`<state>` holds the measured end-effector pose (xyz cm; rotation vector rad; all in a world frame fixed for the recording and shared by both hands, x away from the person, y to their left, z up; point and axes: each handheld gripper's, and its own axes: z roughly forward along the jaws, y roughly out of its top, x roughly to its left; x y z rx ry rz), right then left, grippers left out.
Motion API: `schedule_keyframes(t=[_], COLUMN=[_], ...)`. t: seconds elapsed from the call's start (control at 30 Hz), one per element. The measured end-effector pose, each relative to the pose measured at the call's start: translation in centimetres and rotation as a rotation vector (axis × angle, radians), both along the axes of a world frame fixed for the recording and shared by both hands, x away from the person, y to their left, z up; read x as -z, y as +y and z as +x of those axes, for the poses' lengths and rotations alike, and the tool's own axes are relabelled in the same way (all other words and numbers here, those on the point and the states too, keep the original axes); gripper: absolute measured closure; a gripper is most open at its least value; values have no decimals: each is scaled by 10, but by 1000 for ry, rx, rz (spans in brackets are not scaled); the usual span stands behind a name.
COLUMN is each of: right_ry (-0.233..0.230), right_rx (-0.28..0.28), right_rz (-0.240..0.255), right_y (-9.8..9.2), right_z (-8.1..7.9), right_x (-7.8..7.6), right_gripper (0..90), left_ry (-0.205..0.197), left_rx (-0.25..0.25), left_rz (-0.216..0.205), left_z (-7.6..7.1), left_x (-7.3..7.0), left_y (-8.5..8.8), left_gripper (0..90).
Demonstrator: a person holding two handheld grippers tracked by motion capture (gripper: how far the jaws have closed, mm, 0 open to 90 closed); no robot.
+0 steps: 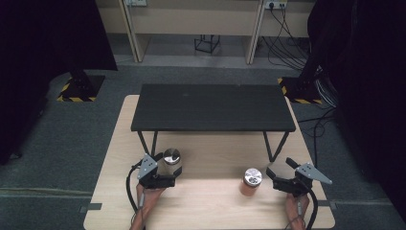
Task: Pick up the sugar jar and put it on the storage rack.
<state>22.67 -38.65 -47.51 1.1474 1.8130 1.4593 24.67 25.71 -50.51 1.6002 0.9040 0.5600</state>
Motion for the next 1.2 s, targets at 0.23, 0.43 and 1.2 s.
schedule_keyframes(t=[0.23, 0.43, 1.2], right_ry=[-1, 2, 6], right_rx=[-1, -7, -13], right_rz=[-1, 0, -3], right_y=[0, -1, -2], right_z=[0, 1, 2], right_x=[0, 0, -1], right_gripper=[12, 12, 12], left_ry=[21, 24, -9], left_rx=[-9, -28, -54], left_rz=[24, 24, 62], left_z=[7, 9, 6], left_x=[-4, -4, -5], left_y=[-8, -10, -17], left_gripper=[81, 144, 310])
